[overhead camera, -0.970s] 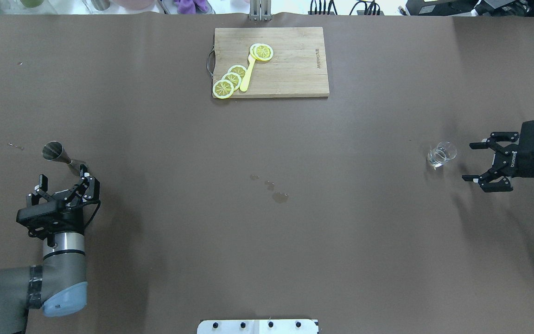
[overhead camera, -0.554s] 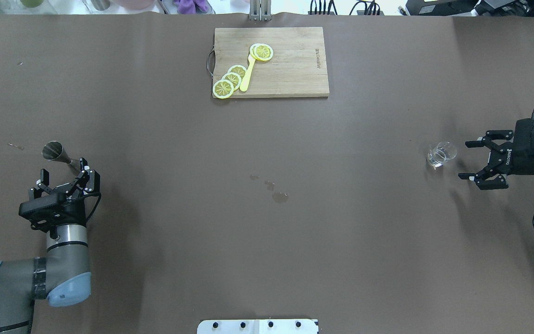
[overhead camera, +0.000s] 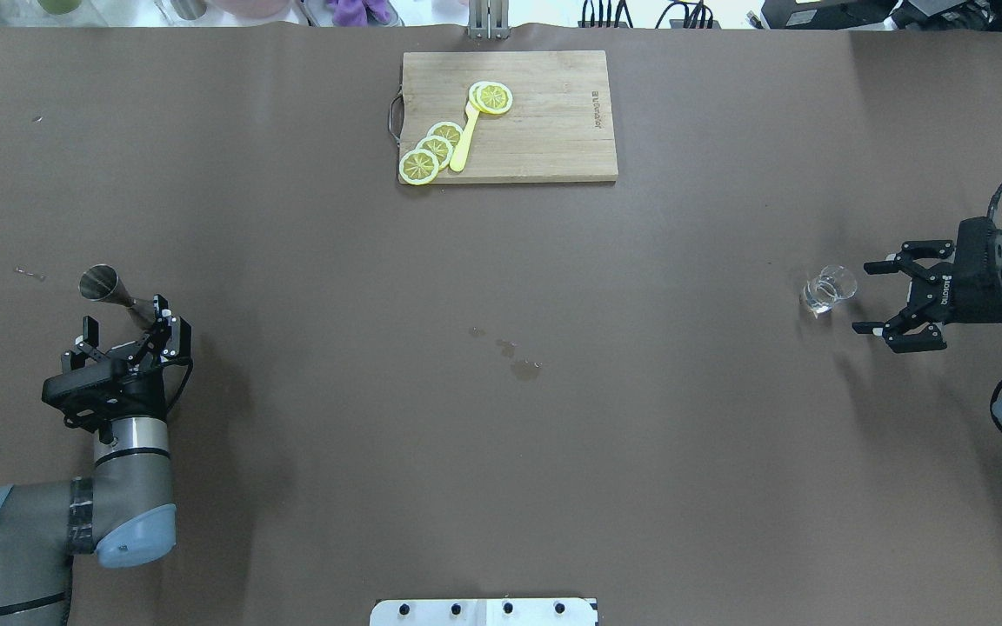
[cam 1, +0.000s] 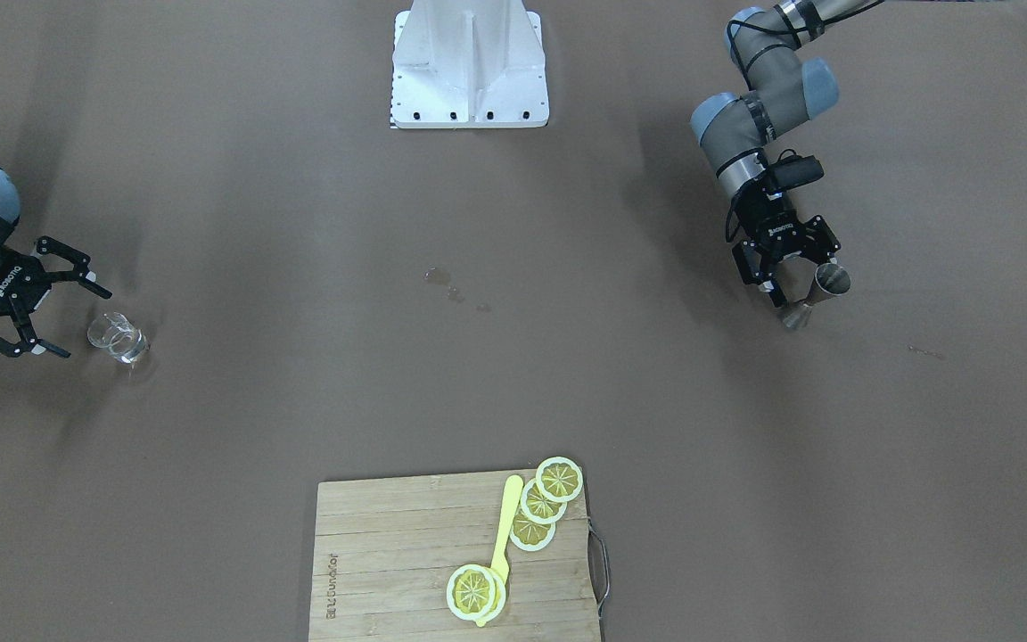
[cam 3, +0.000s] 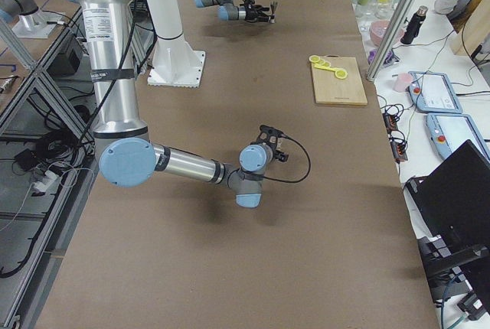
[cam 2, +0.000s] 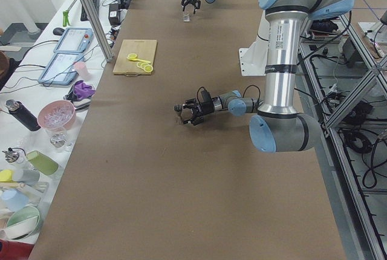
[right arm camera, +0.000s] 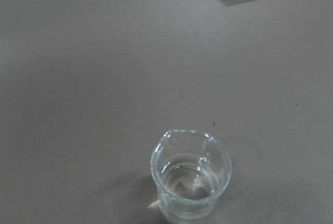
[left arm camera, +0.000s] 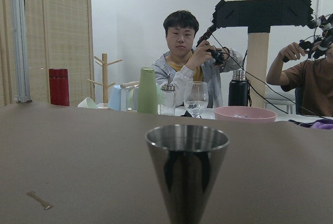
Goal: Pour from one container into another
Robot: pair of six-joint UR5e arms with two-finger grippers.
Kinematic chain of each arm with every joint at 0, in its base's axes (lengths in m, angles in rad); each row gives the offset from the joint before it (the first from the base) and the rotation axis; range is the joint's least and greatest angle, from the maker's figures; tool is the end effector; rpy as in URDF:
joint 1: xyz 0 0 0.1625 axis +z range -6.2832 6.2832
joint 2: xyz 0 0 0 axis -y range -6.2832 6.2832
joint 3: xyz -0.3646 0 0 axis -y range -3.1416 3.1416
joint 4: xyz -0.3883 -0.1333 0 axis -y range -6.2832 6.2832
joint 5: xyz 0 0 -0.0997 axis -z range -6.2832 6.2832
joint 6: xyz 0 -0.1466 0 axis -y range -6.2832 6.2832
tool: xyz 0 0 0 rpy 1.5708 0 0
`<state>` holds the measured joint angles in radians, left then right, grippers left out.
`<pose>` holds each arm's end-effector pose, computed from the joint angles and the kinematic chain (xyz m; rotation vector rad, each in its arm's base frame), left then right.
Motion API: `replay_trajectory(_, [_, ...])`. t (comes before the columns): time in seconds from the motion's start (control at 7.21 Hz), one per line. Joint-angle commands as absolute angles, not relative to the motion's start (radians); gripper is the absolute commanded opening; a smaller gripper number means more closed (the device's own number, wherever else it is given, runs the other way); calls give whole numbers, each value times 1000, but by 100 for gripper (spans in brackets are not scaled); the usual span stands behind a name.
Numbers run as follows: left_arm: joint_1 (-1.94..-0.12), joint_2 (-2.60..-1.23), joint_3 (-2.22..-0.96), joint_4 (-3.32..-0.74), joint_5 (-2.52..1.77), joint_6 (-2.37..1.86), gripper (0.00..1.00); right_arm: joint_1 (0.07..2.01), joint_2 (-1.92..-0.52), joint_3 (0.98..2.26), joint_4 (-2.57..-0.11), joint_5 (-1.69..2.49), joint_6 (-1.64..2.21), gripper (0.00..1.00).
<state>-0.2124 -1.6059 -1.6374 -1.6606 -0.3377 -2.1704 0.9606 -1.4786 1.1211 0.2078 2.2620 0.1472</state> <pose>0.4376 -0.3722 0.5162 1.2133 0.4133 -0.8199 -0.2675 -0.4522 0.5797 1.0825 -1.0602 -0.8626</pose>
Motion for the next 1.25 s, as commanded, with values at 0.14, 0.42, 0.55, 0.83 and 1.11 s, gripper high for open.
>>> replay_trajectory(0.14, [-218, -1603, -1632, -1664, -328, -2171, 97, 971, -1483, 1120, 239, 2289, 147, 100])
replay_trajectory(0.42, [-221, -1605, -1637, -1669, -327, -2171, 93, 983, -1489, 1115, 242, 2316, 149, 100])
replay_trajectory(0.55, [-222, -1605, -1638, -1669, -327, -2171, 91, 985, -1485, 1112, 242, 2316, 149, 100])
replay_trajectory(0.83, [-233, -1605, -1640, -1666, -325, -2164, 79, 980, -1476, 1109, 241, 2310, 155, 100])
replay_trajectory(1.11, [-238, -1605, -1637, -1664, -324, -2160, 75, 980, -1434, 1057, 241, 2309, 153, 100])
